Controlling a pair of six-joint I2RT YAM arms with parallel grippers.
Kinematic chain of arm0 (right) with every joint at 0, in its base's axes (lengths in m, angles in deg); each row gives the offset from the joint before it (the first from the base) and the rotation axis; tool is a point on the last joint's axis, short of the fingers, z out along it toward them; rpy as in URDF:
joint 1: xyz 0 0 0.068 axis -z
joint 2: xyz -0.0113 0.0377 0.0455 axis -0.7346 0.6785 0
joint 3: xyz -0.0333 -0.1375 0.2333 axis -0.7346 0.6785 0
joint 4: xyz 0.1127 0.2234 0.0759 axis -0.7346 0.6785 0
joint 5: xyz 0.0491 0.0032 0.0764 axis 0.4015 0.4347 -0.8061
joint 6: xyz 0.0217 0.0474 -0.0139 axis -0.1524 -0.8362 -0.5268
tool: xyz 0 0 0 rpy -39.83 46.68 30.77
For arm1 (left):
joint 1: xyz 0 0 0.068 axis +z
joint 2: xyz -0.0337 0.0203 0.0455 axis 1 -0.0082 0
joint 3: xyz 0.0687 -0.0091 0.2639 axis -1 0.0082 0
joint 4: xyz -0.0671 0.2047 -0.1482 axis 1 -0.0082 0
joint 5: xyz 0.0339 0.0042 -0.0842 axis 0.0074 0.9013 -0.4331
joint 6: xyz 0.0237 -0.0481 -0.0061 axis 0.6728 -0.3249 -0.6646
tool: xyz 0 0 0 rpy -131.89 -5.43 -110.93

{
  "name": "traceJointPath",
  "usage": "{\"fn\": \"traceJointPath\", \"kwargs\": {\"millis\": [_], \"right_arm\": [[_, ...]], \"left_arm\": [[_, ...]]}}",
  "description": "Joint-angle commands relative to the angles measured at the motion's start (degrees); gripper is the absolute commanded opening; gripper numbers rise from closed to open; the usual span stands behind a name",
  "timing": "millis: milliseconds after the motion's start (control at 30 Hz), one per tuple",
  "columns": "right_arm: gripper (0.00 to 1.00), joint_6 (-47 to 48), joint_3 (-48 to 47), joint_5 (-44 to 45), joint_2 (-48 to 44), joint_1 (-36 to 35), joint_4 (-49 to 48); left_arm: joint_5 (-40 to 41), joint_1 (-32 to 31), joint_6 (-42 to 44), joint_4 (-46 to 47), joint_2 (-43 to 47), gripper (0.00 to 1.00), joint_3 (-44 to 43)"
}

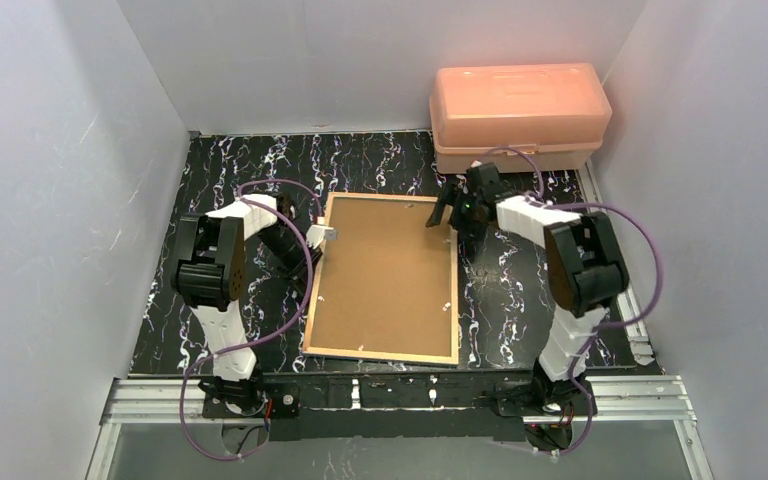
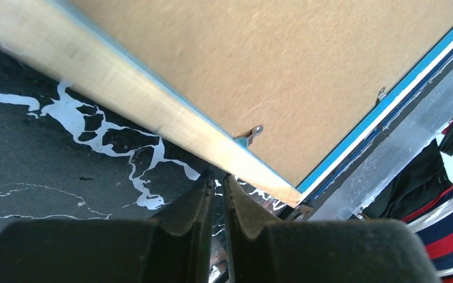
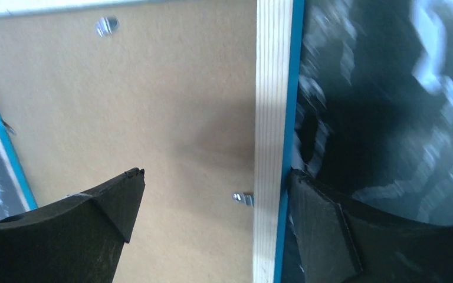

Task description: Put the photo into the frame

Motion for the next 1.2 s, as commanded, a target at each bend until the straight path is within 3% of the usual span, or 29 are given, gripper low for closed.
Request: {"fn": "traceJointPath", "kwargs": {"millis": [0, 300, 367, 467, 567, 700, 800, 967, 1167], "right_arm": [[0.99, -0.23, -14.31, -3.22, 10.34, -4.24, -0.19], [0.99, 3.47, -61.59, -5.64, 38.73, -14.29, 16.77], [0.99, 4.47, -67.22, -3.85, 40.67, -14.45, 19.72], [0.99, 7.42, -66.82, 1.57, 36.42, -13.69, 19.27], [0.99, 8.49, -60.51, 5.25, 28.2, -11.93, 18.66], [0.99, 5.84, -41.0, 7.44, 13.08, -10.51, 15.43], [0.99, 2.24, -20.81, 3.26, 1.3, -10.55, 11.54], [0.99, -5.48, 4.37, -6.23, -16.32, -10.91, 6.25], [0.99, -13.5, 20.45, -12.13, -29.35, -11.73, 2.19]], "left_arm": [[-0.68, -0.12, 2.35, -1.4, 3.01, 0.1, 1.23], [-2.8, -0.89, 4.04, -5.75, 2.41, 0.11, 0.79], [-3.73, -0.91, 5.75, -8.32, 1.97, 0.14, 0.12], [-4.86, -0.87, 8.11, -13.47, 1.52, 0.21, -2.29], [-7.48, -0.08, 11.48, -21.25, 1.6, 0.28, -8.41], [-9.99, 3.6, 12.52, -29.31, -1.35, 0.31, -25.67], [-6.69, 8.03, 4.2, -24.74, -7.31, 0.3, -39.12], [-1.75, 15.42, -8.46, -15.84, -21.45, 0.28, -58.86], [4.01, 16.7, -16.5, -7.84, -27.6, 0.3, -61.43]]}}
